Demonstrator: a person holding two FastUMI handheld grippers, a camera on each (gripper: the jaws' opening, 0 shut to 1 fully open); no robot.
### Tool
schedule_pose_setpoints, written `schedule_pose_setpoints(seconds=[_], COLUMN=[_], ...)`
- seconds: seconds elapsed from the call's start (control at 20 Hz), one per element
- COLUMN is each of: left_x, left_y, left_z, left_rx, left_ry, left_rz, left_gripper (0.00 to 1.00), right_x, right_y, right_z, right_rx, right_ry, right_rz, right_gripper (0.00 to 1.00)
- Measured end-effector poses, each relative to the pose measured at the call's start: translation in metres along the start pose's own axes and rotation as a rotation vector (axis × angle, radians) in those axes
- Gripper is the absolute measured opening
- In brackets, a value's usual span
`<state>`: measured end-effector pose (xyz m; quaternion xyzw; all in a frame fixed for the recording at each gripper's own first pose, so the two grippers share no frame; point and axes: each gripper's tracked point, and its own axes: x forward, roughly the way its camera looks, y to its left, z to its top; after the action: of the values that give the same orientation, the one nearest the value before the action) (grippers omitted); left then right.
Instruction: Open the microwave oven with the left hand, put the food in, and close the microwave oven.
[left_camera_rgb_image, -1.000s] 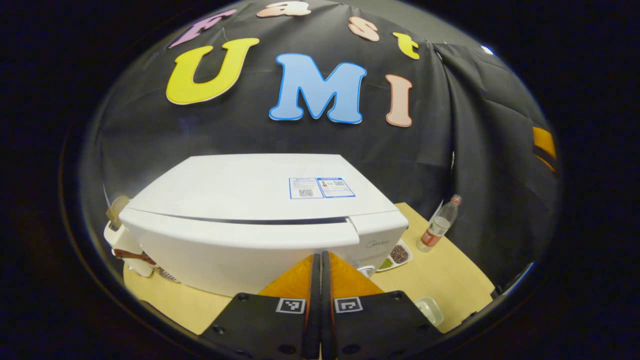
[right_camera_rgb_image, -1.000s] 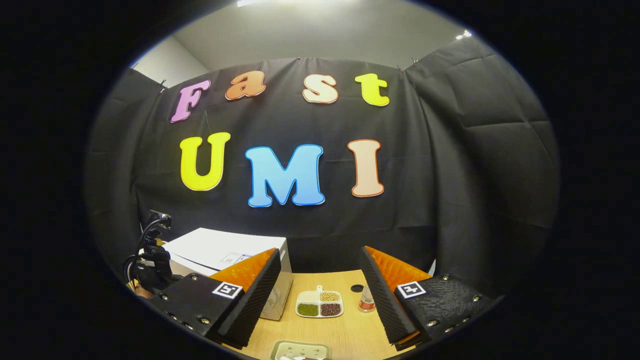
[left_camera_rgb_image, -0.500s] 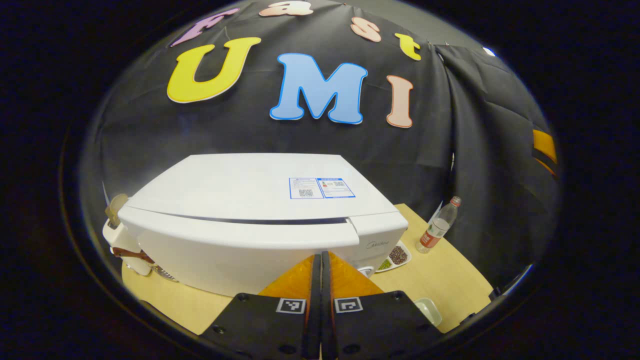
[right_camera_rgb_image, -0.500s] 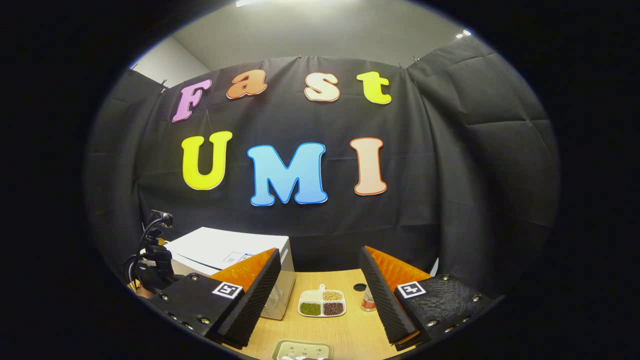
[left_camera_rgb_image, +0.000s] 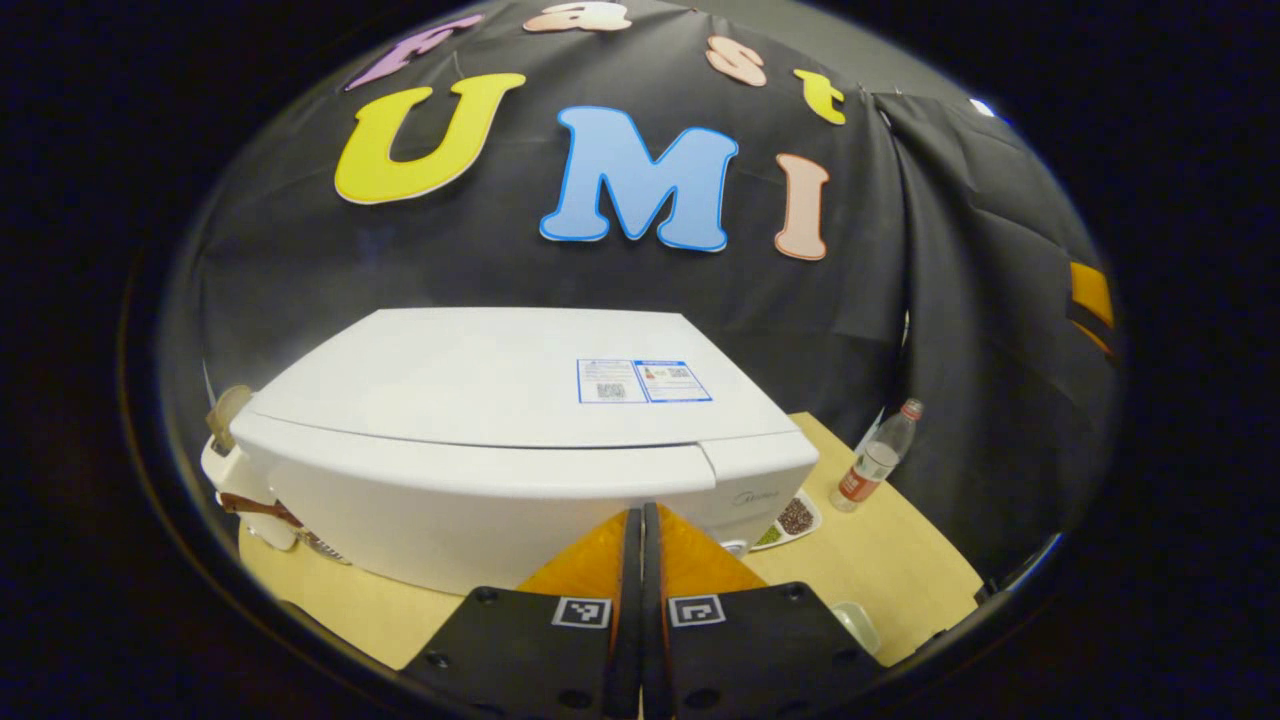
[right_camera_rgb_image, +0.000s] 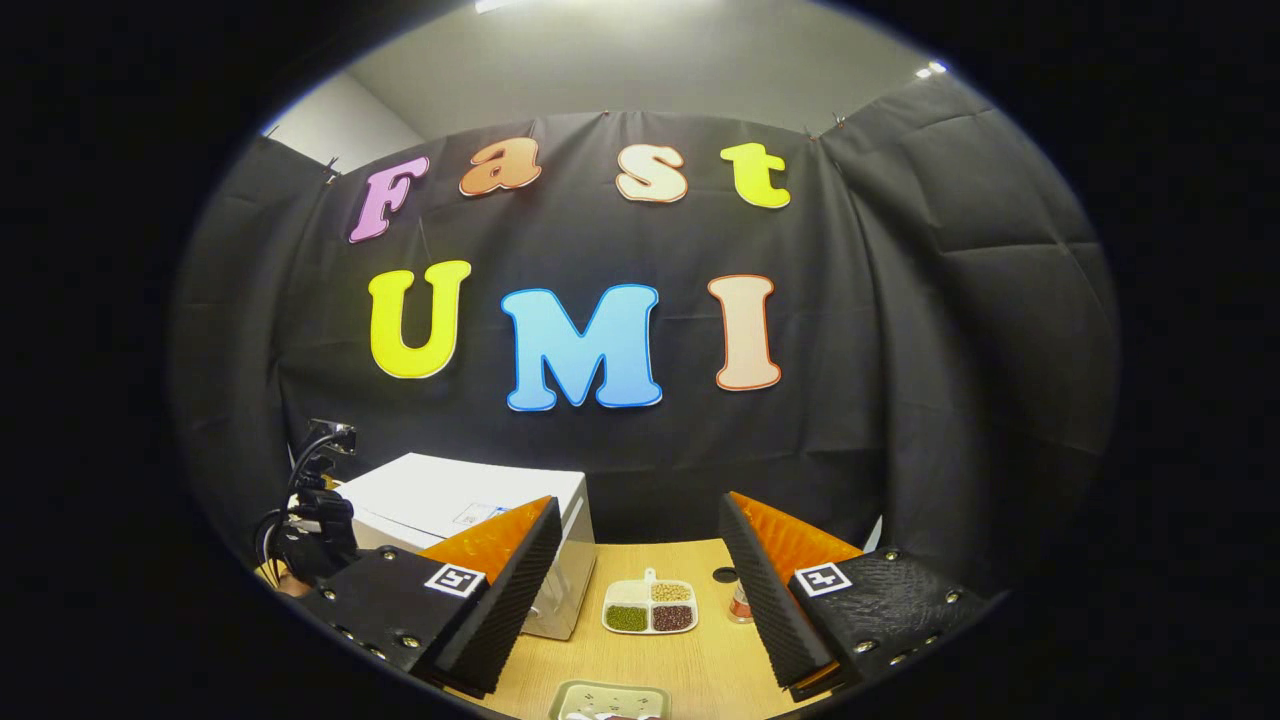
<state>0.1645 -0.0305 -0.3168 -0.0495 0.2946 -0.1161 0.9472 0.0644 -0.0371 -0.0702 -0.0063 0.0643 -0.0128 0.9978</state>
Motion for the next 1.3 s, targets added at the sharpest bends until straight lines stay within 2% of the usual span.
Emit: schedule_pose_setpoints(seconds=[0.15, 0.3, 0.4, 0.6, 0.65, 0.7, 0.75, 0.8, 0.85, 0.9, 1.1, 1.3], left_x=[0.0, -0.007, -0.023, -0.085, -0.105, -0.126, -0.147, -0.17, -0.193, -0.214, -0.277, -0.295], left_y=[-0.005, -0.003, -0.004, 0.004, 0.004, 0.006, 0.011, 0.016, 0.017, 0.016, 0.012, 0.01], left_z=[-0.002, 0.005, 0.022, 0.08, 0.095, 0.113, 0.132, 0.153, 0.172, 0.189, 0.232, 0.234], left_rx=[0.014, -0.005, -0.005, 0.002, -0.005, -0.005, 0.002, 0.01, 0.021, 0.031, 0.074, 0.085], left_ry=[0.006, -0.015, -0.068, -0.227, -0.271, -0.314, -0.359, -0.413, -0.458, -0.497, -0.588, -0.602], left_rz=[-0.02, 0.002, 0.009, 0.046, 0.049, 0.061, 0.079, 0.101, 0.117, 0.123, 0.13, 0.092], left_gripper=[0.07, 0.07, 0.07, 0.1, 0.17, 0.53, 0.72, 0.77, 0.96, 0.99, 0.96, 0.94], right_x=[-0.001, -0.006, -0.011, -0.018, -0.02, -0.022, -0.025, -0.027, -0.028, -0.03, -0.039, -0.048], right_y=[0.0, 0.003, 0.005, 0.021, 0.028, 0.033, 0.034, 0.038, 0.044, 0.046, 0.052, 0.06], right_z=[0.003, 0.004, 0.012, 0.026, 0.03, 0.033, 0.035, 0.038, 0.042, 0.049, 0.078, 0.097], right_rx=[-0.006, -0.009, -0.013, -0.022, -0.024, -0.034, -0.043, -0.041, -0.032, -0.019, 0.026, 0.025], right_ry=[-0.008, -0.001, -0.02, -0.052, -0.06, -0.064, -0.057, -0.05, -0.046, -0.047, -0.067, -0.098], right_rz=[-0.01, -0.004, 0.001, 0.029, 0.041, 0.051, 0.047, 0.056, 0.06, 0.055, 0.029, 0.003], right_gripper=[0.97, 0.97, 0.97, 0.97, 0.97, 0.97, 0.97, 0.96, 0.96, 0.96, 0.96, 0.96])
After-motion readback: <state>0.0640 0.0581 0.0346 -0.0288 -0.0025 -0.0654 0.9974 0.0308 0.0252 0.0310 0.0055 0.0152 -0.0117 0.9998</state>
